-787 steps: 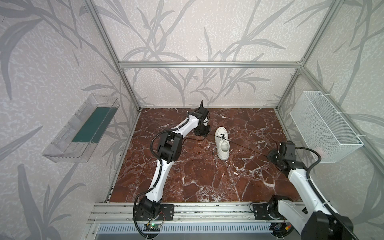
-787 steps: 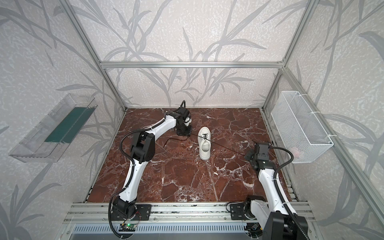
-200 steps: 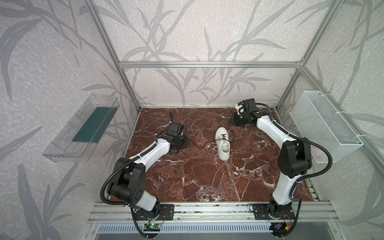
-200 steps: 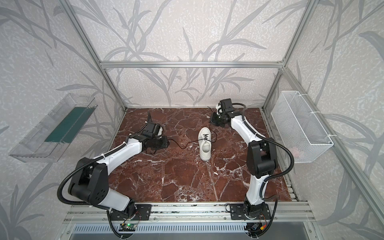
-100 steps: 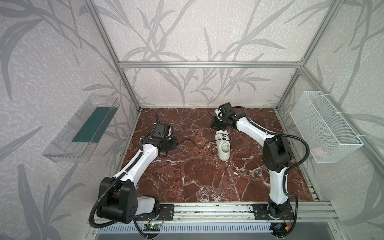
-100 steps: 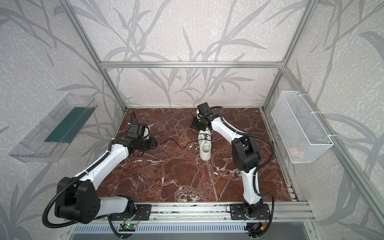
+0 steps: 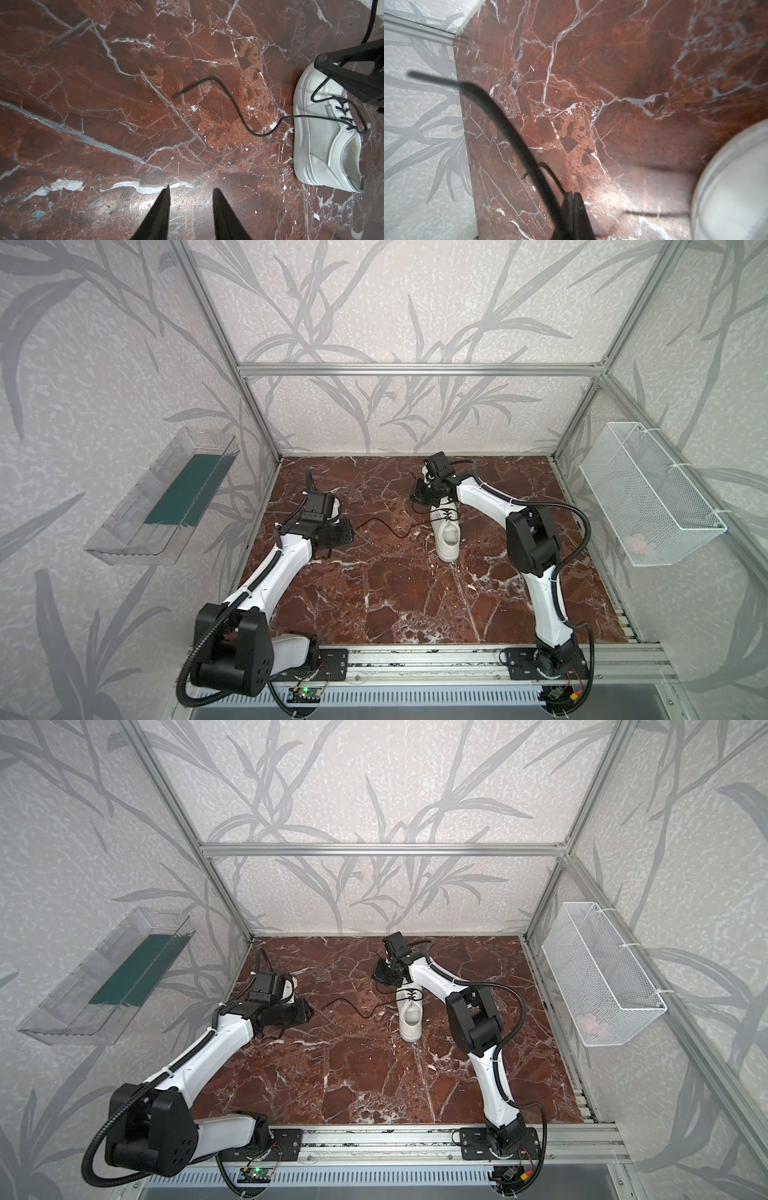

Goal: Tie the shoes

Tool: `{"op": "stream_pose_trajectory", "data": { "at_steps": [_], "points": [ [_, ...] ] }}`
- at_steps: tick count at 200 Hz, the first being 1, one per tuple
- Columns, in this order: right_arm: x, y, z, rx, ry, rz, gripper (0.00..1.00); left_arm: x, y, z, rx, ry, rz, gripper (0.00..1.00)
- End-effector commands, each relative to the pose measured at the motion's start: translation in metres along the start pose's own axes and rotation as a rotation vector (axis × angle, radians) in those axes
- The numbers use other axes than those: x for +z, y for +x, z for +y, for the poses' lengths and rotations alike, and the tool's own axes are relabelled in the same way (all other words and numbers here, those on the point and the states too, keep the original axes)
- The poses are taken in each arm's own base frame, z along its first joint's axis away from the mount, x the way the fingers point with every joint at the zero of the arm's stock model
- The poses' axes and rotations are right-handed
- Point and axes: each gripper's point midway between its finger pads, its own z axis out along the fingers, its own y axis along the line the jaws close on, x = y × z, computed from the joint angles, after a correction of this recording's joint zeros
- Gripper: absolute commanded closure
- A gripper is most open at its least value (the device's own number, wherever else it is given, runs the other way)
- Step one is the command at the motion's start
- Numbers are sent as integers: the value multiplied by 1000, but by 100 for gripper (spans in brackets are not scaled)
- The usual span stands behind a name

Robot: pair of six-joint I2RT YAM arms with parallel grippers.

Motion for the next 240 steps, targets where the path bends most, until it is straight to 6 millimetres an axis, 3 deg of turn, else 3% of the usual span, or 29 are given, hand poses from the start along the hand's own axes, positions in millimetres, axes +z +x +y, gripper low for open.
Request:
{"op": "stream_pose_trajectory", "data": {
  "at_steps": [1,17,37,69,118,157,203,240],
  "points": [
    [12,0,0,4,-9,8,81,-2,1,-2,-14,26,2,63],
    [15,2,4,9,-41,25,53,0,5,-9,-10,69,20,63],
    [12,3,9,5,-60,33,38,2,8,-13,-11,101,28,58],
    [-16,-2,23,-38,-92,-4,27,3,8,-17,-3,130,12,58],
    [-80,-18,35,-82,-181,-96,25,19,5,-38,67,174,6,55],
    [-122,-25,11,-120,-200,-132,25,45,5,-87,272,215,23,55],
    [-165,-24,-52,-179,-96,-175,25,73,-13,-155,452,438,-27,54],
    [-183,-19,-90,-145,-99,-199,25,104,-17,-180,488,474,41,55]
  ]
}}
